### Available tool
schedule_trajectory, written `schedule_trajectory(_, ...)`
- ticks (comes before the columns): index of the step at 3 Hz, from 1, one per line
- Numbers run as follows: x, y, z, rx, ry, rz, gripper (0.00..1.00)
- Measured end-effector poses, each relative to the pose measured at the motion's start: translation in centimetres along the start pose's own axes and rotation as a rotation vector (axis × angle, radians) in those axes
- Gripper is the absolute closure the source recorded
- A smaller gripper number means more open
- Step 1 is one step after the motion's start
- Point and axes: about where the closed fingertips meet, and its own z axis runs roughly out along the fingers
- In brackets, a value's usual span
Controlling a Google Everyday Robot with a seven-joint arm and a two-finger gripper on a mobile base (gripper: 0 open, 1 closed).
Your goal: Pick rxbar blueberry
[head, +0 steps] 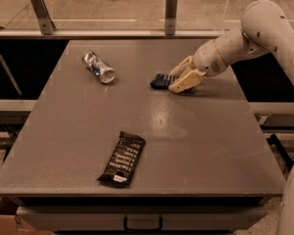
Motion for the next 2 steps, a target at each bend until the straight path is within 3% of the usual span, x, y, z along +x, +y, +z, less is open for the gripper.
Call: schedule_trajectory(2, -10.9, 1.3, -5.3, 0.082, -0.194, -0.138, 1.0)
